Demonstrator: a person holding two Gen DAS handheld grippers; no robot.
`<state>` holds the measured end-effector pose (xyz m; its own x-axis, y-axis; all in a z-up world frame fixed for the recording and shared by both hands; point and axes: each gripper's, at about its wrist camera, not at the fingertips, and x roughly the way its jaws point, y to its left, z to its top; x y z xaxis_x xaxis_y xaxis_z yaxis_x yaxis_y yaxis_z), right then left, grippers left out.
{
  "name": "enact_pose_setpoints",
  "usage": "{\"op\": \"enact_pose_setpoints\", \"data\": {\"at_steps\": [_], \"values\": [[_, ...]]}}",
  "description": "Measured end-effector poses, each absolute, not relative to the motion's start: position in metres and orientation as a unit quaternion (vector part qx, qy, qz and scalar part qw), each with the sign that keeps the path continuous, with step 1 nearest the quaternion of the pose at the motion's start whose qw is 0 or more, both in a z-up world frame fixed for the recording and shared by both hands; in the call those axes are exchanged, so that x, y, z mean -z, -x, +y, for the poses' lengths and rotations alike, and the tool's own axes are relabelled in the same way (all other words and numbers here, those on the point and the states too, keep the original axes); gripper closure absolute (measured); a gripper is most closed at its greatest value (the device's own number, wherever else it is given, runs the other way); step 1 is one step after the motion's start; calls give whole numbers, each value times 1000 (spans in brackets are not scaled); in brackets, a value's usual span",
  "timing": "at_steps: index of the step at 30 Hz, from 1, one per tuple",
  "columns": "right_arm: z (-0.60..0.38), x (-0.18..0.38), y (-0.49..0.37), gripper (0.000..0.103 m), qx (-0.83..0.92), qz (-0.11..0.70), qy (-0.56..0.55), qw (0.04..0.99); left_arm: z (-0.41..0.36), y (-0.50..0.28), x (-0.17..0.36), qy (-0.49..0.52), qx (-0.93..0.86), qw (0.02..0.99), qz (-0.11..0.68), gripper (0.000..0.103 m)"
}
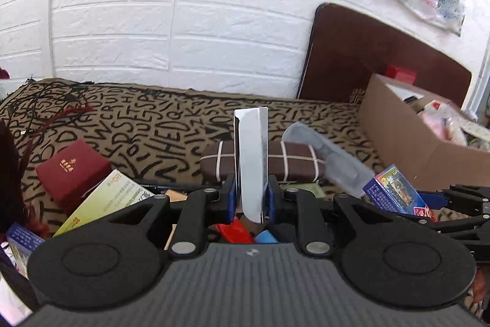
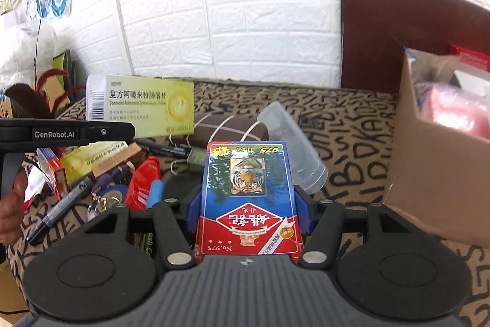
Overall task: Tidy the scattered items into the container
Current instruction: 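Carry both held boxes over the cardboard box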
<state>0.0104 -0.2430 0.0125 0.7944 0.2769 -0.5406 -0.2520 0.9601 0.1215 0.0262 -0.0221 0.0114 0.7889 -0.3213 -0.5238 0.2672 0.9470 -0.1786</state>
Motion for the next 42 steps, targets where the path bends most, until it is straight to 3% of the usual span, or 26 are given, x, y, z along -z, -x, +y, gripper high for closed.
{"op": "enact_pose_setpoints", "data": {"at_steps": [10,17,26,36,42], "values": [[-245,-21,4,45,-133,282,-39,950,-36,-56,15,31,136,938,317,79],[-247,-21,7,45,-127,281,-43,950,-28,-50,12,26,135,942,307,82],[-249,-29,9,45,-116,270,-38,955,-35,-22,-27,19,167,948,271,82],[-329,-95,18,45,-16,201,-20,979,-140,-34,-82,-31,279,932,227,82],[-404,-111,2,45,67,186,-32,980,-218,-65,-83,-56,333,914,225,82]]}}
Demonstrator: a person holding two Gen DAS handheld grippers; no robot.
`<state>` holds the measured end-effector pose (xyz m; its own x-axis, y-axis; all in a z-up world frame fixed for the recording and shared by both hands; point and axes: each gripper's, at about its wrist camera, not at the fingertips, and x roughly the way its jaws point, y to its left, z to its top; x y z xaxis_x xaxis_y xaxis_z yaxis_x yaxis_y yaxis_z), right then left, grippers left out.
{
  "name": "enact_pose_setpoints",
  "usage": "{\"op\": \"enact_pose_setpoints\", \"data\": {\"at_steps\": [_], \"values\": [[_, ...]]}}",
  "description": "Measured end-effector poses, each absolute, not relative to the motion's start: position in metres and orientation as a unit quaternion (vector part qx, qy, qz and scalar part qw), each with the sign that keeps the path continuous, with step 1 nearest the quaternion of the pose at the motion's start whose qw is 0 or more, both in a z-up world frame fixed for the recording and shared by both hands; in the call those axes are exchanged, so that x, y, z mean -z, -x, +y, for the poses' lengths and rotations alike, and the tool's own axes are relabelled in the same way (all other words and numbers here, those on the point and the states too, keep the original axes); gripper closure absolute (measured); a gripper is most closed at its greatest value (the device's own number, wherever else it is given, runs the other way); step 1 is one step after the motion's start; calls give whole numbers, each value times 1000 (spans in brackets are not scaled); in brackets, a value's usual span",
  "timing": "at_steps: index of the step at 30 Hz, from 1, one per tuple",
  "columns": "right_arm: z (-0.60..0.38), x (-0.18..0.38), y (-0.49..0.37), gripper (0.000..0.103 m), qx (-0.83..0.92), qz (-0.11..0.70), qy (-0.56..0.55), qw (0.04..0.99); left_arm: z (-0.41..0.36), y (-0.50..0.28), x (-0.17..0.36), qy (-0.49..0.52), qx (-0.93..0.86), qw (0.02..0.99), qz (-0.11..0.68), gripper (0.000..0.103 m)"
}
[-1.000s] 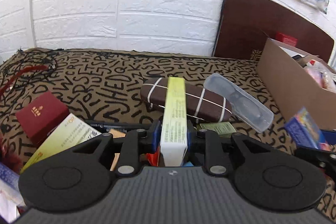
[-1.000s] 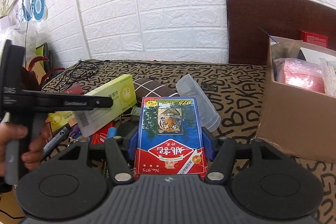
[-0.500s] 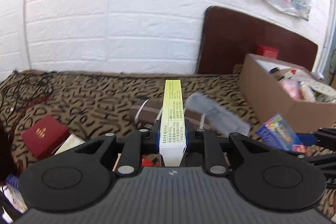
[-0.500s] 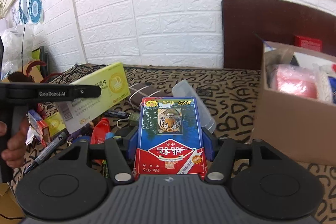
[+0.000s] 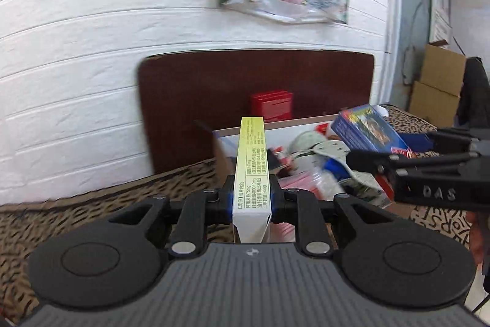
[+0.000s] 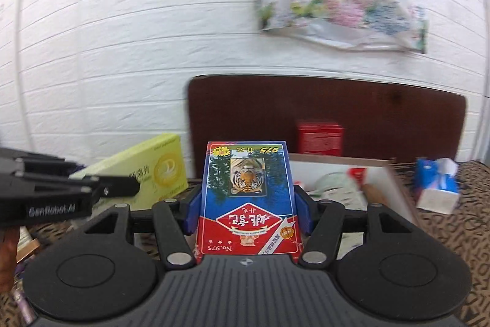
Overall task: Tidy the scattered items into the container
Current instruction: 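Carry both held boxes over the cardboard box, then open both tools to drop the boxes into the cardboard box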
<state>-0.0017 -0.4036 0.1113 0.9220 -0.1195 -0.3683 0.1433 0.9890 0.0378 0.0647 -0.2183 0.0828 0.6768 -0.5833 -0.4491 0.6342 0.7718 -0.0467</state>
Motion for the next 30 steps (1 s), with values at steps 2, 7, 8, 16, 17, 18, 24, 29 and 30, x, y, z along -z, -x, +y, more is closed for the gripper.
{"op": "enact_pose_setpoints", "data": {"at_steps": [2,7,8,16,17,18,24,29,30], "values": [[-422,-108,-6,45,87,191,-37,977,-236,-71,-78,-65,343,909,229,82],[-449,-88,-24,45,119,214,-45,969,-265,-81,-70,-86,358,901,230,82],[-453,-85,-27,45,124,217,-48,967,-270,-84,-67,-92,360,898,236,81],[-460,-63,-39,39,138,246,-61,957,-270,-86,-37,-117,332,900,259,39],[-461,-61,-40,37,139,252,-60,956,-268,-84,-36,-119,329,900,258,35],[-460,-60,-40,35,141,253,-59,955,-267,-83,-36,-122,328,900,259,33],[-454,-60,-28,7,158,239,-64,956,-253,-76,-37,-114,323,903,259,26],[-443,-69,-11,0,167,209,-69,961,-234,-66,-43,-107,316,910,247,25],[-441,-71,-8,0,166,205,-74,962,-228,-66,-45,-102,315,911,247,25]]}}
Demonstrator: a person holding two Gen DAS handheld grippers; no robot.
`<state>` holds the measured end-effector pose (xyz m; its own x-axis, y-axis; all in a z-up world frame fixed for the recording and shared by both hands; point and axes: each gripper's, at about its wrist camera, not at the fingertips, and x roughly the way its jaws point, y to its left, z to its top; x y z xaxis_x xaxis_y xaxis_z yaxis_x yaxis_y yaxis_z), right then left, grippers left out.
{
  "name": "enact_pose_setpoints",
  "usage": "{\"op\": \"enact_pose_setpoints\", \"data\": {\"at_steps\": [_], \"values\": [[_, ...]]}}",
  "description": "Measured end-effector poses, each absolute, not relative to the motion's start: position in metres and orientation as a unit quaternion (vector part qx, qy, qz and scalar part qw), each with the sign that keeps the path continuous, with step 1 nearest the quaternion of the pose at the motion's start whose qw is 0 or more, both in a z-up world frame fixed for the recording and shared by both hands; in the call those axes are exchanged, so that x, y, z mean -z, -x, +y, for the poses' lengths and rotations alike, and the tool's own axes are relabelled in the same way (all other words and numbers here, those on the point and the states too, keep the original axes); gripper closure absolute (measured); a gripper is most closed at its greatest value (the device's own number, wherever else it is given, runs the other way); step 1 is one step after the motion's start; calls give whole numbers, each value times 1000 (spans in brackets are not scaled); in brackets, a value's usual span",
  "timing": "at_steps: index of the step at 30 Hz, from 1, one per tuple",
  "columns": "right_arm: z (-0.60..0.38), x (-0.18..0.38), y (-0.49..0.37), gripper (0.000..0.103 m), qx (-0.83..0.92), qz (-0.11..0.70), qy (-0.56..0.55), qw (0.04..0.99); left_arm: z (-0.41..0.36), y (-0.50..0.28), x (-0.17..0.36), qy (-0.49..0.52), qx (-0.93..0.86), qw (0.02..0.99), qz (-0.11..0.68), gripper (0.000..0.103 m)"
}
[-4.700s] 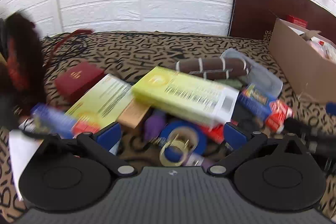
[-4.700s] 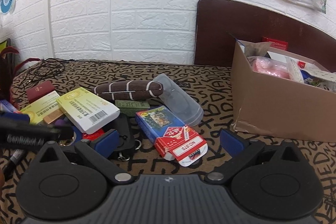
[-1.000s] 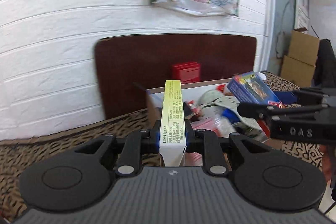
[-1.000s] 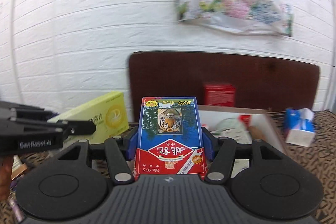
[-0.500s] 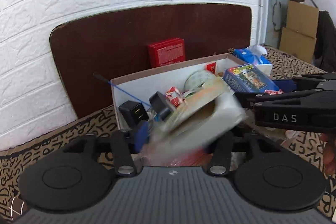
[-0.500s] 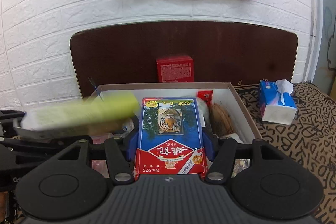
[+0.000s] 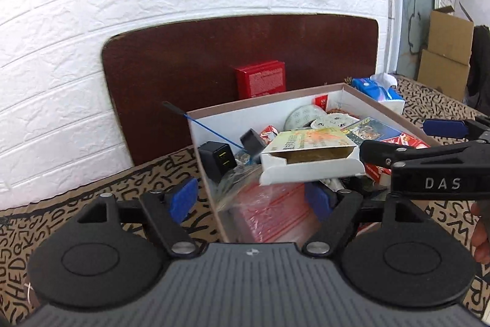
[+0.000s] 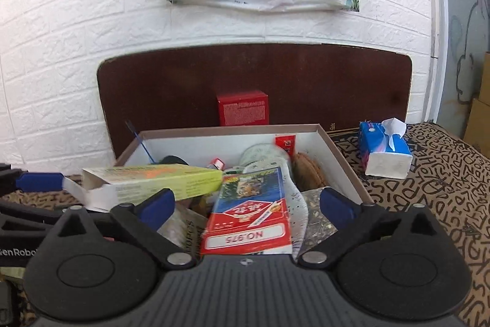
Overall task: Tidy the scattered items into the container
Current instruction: 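Open both tools to drop the boxes into the cardboard box, then move both tools back over the scattered items on the table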
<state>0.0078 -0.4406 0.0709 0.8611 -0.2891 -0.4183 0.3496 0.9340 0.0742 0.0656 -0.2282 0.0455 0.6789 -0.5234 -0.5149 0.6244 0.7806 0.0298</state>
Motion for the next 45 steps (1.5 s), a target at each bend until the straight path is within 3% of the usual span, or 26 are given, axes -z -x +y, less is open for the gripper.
{"op": "enact_pose_setpoints", "data": {"at_steps": [9,18,31,45], "values": [[-389,-82,12,0,117,182,-92,972,-207,-63,-53,-103,288,922,239,24],[-309,-76,21,0,28,193,-91,977,-139,-48,-52,-74,233,934,262,23],[-226,-51,30,0,-51,237,-83,966,-71,-22,-27,-36,159,940,299,22],[-186,-5,48,0,-96,285,1,954,-1,26,30,-25,95,925,368,22]]}}
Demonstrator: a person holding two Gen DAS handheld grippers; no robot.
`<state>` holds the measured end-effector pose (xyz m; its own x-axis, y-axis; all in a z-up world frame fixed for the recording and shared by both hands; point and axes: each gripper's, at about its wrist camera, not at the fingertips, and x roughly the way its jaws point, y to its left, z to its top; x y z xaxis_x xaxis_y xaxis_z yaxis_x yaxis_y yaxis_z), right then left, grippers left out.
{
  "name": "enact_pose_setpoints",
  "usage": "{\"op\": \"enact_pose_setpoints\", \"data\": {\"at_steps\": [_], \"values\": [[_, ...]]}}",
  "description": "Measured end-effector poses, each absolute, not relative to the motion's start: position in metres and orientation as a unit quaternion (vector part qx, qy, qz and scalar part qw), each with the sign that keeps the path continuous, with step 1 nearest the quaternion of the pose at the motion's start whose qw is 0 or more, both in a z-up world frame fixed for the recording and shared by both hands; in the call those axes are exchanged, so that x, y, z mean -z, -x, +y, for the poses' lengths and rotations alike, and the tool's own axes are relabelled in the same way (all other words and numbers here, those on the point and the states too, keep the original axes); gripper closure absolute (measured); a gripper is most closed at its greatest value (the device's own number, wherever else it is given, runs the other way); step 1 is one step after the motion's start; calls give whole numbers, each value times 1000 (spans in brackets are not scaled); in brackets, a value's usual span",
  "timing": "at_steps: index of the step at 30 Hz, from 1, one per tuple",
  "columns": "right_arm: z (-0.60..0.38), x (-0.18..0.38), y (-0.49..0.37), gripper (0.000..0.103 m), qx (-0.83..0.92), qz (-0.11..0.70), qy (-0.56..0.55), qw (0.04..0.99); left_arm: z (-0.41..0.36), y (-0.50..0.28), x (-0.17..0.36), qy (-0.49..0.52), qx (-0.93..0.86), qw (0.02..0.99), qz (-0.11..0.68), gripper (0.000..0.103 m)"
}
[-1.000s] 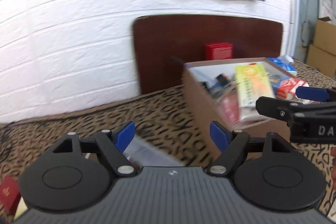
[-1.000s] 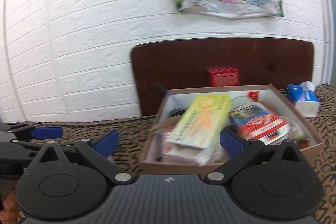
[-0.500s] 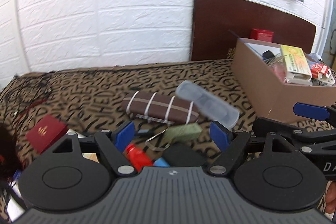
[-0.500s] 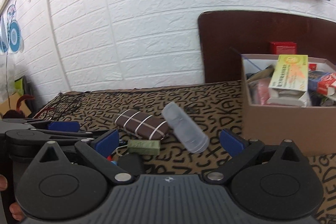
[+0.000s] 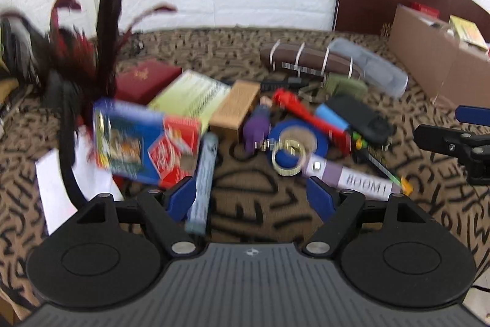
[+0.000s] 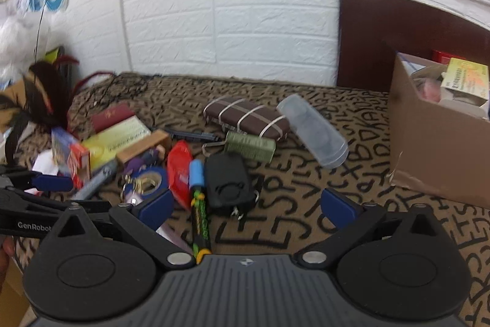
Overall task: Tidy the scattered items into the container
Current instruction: 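Move both tools back over the scattered items on the table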
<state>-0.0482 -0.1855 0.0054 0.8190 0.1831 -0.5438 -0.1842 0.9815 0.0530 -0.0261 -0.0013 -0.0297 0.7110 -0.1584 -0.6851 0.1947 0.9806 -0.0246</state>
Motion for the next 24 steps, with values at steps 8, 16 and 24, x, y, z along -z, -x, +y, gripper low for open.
{"op": "enact_pose_setpoints", "data": {"at_steps": [8,16,24], "values": [[-198,-6,48,0,-69,282,-4,957,-42,17,24,-10,127,917,378,21],[-218,-3,47,0,-49,283,-33,957,-53,-8,41,-29,31,916,400,20],[-198,13,16,0,-100,276,41,955,-15,-3,48,-17,50,923,381,13]]}}
